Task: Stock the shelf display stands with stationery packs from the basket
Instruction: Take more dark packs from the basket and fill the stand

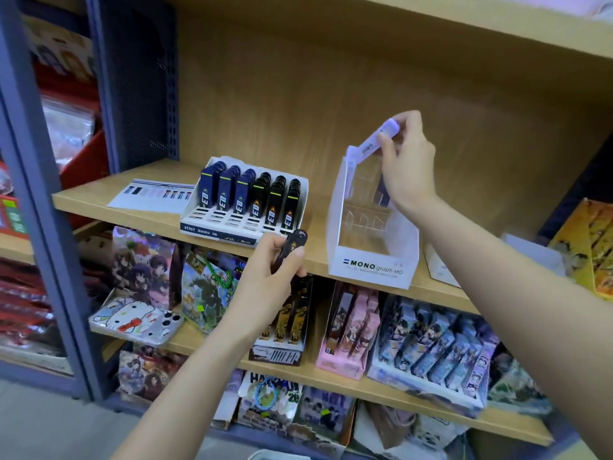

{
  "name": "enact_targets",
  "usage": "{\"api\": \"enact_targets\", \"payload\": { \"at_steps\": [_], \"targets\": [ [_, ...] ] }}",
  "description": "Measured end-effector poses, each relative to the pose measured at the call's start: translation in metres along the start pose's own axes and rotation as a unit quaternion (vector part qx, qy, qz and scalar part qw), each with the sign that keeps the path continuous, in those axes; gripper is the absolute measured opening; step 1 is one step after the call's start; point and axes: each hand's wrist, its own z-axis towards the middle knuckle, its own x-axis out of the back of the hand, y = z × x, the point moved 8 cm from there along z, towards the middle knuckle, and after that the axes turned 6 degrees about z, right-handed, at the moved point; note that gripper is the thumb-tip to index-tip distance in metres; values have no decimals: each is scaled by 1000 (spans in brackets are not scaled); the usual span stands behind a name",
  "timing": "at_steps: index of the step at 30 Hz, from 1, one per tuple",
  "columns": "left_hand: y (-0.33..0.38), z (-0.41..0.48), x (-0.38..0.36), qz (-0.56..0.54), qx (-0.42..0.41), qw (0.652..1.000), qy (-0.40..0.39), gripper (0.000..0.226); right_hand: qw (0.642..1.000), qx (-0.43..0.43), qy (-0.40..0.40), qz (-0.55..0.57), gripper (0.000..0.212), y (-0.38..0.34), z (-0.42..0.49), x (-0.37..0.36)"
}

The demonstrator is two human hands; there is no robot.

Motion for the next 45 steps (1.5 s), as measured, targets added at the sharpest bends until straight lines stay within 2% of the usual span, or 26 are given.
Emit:
{"api": "enact_targets", "payload": {
  "at_steps": [5, 10, 16, 22, 25, 28, 31, 33, 35, 37, 41, 45],
  "targets": [
    [-11, 3, 4, -21, 12, 1000, 11, 13, 994, -51, -85, -37, 13, 20, 15, -24],
    [-17, 3, 8, -34, 21, 999, 13, 12, 980, -51, -169, -89, 17, 25, 20, -37],
    [-22, 2, 11, -58, 52, 997, 10, 11, 983, -42, -122, -131, 25, 29, 28, -38],
    [-43, 9, 3, -134, 140, 981, -23, 29, 979, -29, -98, -175, 26, 27, 23, -38],
    [-55, 13, 5, -114, 188, 975, -19, 33, 982, -3, -64, -179, 31, 17, 12, -33],
    [-47, 5, 3, -136, 151, 979, -21, 27, 992, 56, -34, -109, 23, -6, -16, -31],
    [-41, -5, 4, -92, 134, 987, -7, 15, 990, 101, -94, -28, 14, -32, -60, -40],
    [-39, -9, 2, -80, 116, 990, -2, 8, 981, 69, -179, -26, 11, -39, -90, -52],
    [-35, -12, 4, -71, 92, 993, 9, 6, 963, -12, -266, -32, 12, -33, -117, -67],
    [-33, -16, 6, -66, 76, 995, 15, 6, 942, -110, -318, 11, 12, -24, -137, -77],
    [-30, -24, 12, -66, 64, 996, 19, 5, 895, -252, -336, 149, 14, -21, -152, -83],
    [-28, -31, 16, -131, 89, 987, -8, 31, 875, -307, -305, 219, 16, -25, -152, -78]
  ]
}}
